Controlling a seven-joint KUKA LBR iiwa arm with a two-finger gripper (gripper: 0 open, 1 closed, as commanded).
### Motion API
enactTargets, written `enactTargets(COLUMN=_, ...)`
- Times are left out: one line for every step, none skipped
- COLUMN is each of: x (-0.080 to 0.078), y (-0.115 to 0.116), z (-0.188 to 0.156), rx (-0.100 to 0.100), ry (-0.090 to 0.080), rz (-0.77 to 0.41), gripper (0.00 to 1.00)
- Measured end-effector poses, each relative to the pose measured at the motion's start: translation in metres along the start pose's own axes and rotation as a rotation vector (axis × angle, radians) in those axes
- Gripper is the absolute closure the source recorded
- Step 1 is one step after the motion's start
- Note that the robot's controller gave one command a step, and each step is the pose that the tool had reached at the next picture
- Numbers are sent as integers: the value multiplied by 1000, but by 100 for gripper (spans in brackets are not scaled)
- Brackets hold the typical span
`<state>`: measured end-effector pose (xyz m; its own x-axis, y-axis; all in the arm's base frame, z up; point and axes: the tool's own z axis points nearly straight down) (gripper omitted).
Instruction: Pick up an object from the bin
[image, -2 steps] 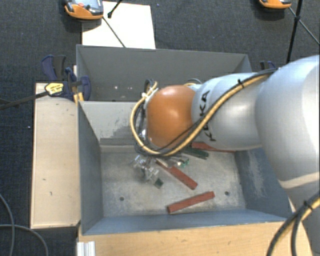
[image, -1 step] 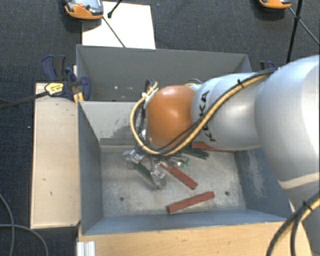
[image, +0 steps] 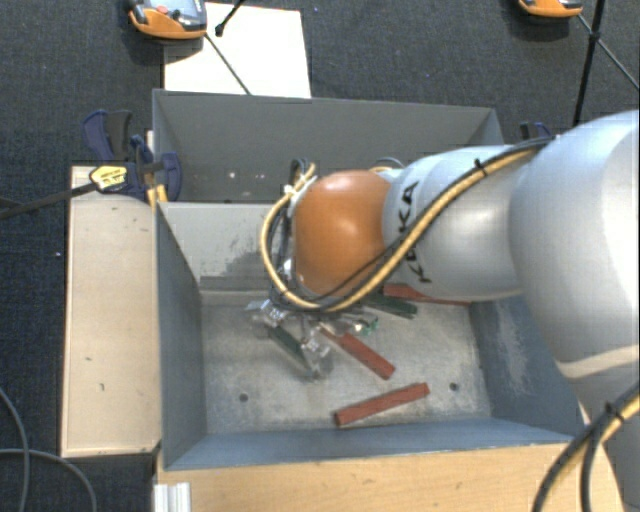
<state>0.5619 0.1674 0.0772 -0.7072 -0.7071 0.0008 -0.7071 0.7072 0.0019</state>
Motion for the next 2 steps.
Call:
enactTargets(x=18, y=-59, z=4, rx=2, ry=-4, rz=-69, gripper=100)
enactTargets(x=18, y=-59, z=4, rx=2, ry=-4, rz=-66, gripper=0)
